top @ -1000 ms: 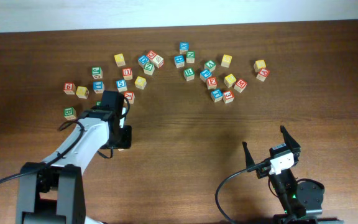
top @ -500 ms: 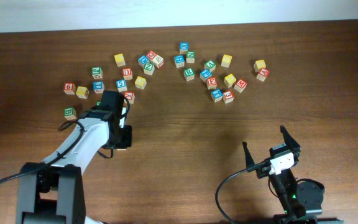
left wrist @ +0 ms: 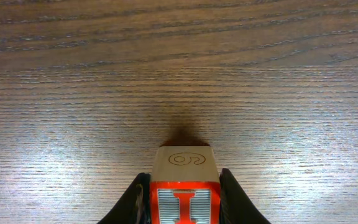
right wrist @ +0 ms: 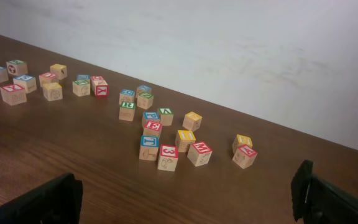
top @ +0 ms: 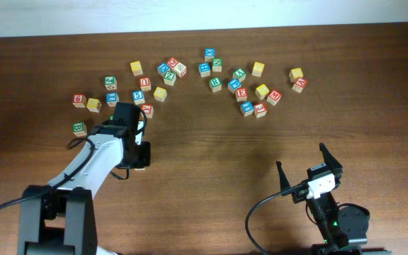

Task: Spell out ICRA

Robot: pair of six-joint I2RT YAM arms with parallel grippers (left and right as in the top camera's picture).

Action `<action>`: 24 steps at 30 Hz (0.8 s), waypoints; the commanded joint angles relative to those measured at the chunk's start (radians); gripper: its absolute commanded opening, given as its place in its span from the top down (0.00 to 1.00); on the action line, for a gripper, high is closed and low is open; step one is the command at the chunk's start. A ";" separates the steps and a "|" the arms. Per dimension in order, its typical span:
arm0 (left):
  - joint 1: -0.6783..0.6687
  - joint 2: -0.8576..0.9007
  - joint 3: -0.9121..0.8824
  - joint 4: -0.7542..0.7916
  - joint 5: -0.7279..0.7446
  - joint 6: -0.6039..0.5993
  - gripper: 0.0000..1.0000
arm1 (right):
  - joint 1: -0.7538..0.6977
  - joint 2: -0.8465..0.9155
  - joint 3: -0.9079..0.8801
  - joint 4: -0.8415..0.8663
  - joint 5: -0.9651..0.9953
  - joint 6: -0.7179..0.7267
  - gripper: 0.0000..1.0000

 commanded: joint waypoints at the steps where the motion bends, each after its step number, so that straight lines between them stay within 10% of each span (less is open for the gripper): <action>1: -0.001 0.009 -0.010 0.002 0.083 -0.002 0.78 | 0.006 -0.006 -0.005 -0.005 -0.013 0.004 0.02; 24: -0.001 0.009 -0.010 -0.015 0.082 -0.002 0.72 | 0.006 -0.006 -0.005 -0.005 -0.013 0.004 0.01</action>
